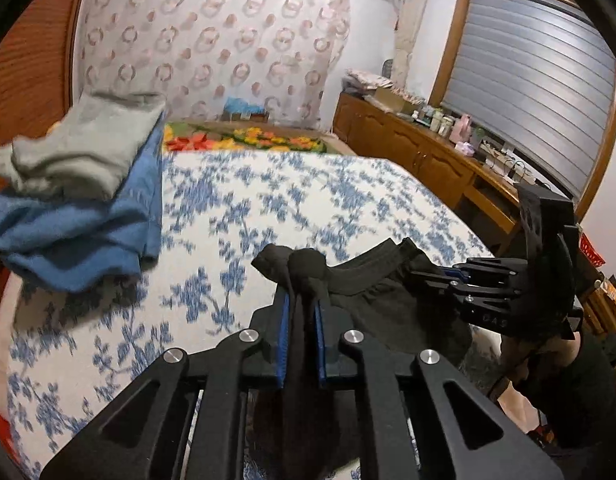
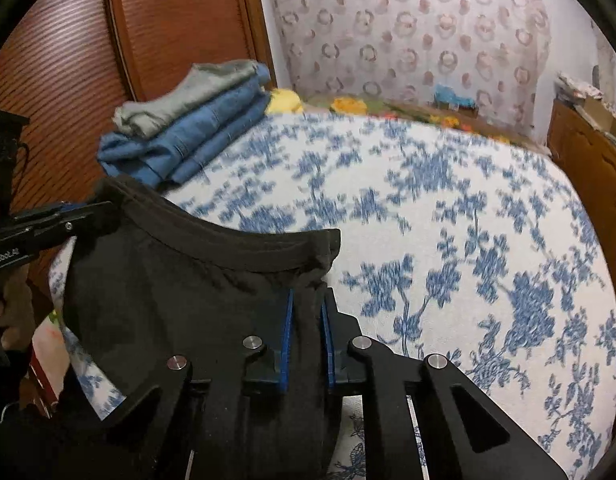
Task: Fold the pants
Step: 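Grasp the folded pants' edge with the left tool while the right tool grasps the waistband, then lift the folded black pants with both tools and carry them toward the jeans stack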
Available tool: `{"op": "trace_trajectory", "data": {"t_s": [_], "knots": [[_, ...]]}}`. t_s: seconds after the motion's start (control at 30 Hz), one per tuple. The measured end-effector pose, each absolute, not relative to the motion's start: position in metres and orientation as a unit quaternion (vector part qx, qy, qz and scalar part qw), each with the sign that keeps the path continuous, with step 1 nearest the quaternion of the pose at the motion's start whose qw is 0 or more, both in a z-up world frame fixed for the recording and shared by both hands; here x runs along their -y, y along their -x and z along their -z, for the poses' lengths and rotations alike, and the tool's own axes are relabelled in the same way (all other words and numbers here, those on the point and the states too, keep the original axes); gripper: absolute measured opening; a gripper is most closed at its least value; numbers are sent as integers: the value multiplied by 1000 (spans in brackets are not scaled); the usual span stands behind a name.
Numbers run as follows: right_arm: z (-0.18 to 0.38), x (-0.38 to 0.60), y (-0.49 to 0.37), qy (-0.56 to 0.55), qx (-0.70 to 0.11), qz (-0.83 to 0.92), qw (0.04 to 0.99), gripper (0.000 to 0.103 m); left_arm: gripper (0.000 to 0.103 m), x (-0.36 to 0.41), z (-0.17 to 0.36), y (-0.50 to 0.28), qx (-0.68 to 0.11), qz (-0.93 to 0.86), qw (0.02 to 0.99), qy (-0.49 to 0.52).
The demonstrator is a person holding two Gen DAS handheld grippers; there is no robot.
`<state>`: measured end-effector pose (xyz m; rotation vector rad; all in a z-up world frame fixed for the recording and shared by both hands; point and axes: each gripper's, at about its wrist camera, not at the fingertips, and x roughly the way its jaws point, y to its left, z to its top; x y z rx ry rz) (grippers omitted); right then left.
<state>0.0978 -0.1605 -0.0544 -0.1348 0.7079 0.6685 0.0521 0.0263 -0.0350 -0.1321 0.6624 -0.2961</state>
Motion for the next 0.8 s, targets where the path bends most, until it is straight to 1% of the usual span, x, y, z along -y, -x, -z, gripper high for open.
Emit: {"op": "trace_trajectory", "data": {"t_s": [0.27,0.5,0.8], "knots": [[38,167,-88,63,-301,-321,896,12,11,-25,18,-54,-286,142,946,52],[26,169,-90,60,-280,-322,902,12,10,-27,12,-61,-275,135,950,54],[0,164,-99,69,-256,-332,905,12,10,-32,-12,-72,-252,136,957,52]]}}
